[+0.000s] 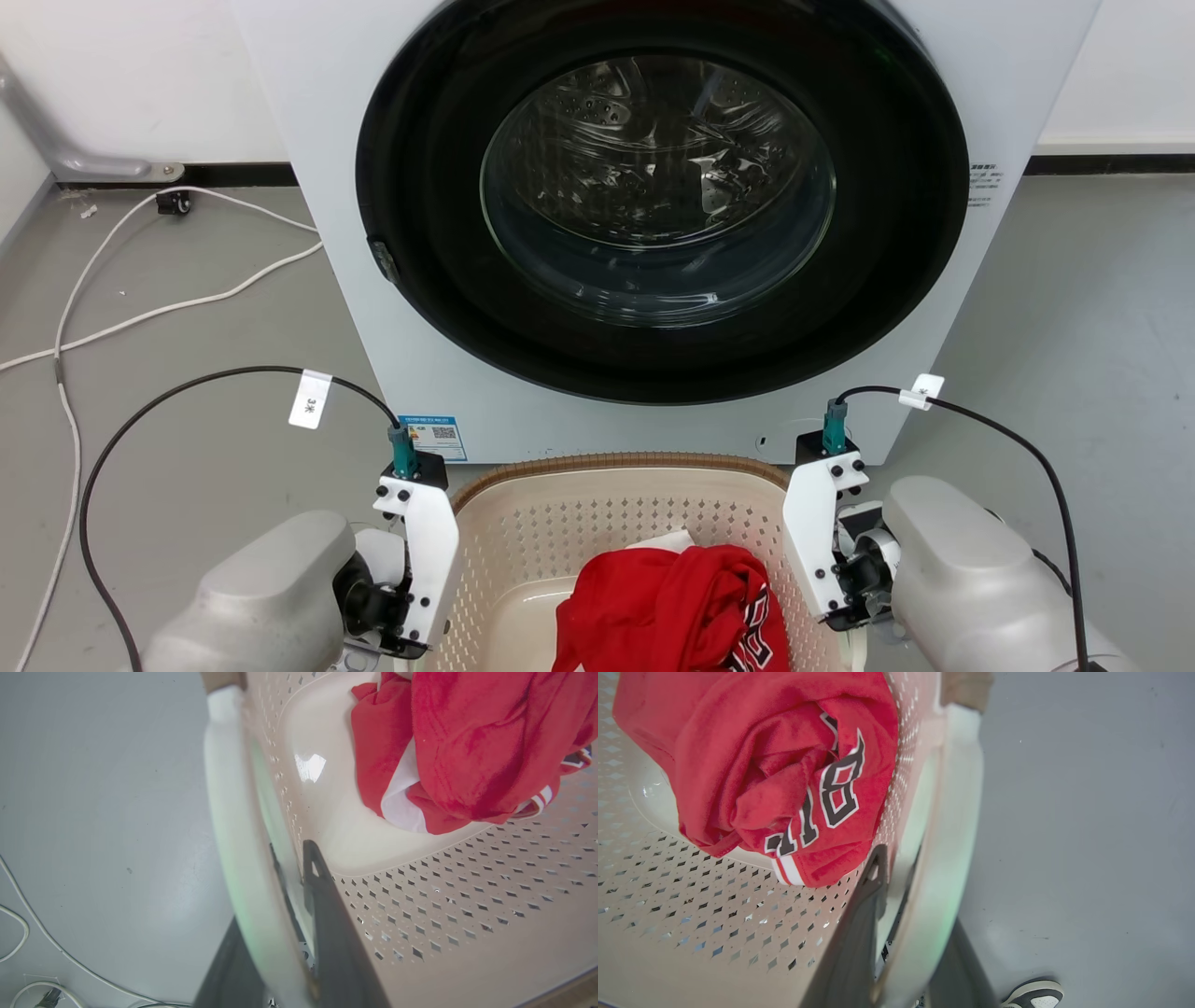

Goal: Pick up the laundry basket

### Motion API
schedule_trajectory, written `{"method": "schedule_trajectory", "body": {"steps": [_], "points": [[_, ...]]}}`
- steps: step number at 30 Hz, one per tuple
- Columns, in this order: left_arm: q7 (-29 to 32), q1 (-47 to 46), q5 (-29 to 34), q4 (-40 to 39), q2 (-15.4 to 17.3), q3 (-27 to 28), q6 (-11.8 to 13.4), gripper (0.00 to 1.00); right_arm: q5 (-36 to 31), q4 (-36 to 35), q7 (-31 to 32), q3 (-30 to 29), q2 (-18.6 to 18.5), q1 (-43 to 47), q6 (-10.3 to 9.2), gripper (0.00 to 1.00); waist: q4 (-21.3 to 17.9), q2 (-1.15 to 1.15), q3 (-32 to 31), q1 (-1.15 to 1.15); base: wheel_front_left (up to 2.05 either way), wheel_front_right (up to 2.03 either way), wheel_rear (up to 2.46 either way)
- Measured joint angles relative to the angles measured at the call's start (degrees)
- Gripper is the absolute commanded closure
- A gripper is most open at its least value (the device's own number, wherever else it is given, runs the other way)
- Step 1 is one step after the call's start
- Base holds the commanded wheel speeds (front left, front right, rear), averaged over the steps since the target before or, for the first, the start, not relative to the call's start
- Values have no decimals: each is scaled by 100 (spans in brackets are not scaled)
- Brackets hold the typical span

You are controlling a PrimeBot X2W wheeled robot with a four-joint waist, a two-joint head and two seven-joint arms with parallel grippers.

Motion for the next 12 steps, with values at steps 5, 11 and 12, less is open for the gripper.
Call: {"method": "schedule_trajectory", "body": {"steps": [5,11,12], "points": [[30,-17,-9,5,-20,-2,0,100,26,33,-3,24,0,-20,0,100,26,0,1,0,0,0,0],[40,-18,-35,26,-14,-3,0,100,82,31,4,65,0,-29,0,100,43,0,-19,0,0,0,0],[57,-18,-35,31,-12,-3,0,100,83,31,5,70,0,-29,0,100,44,0,-25,0,0,0,0]]}}
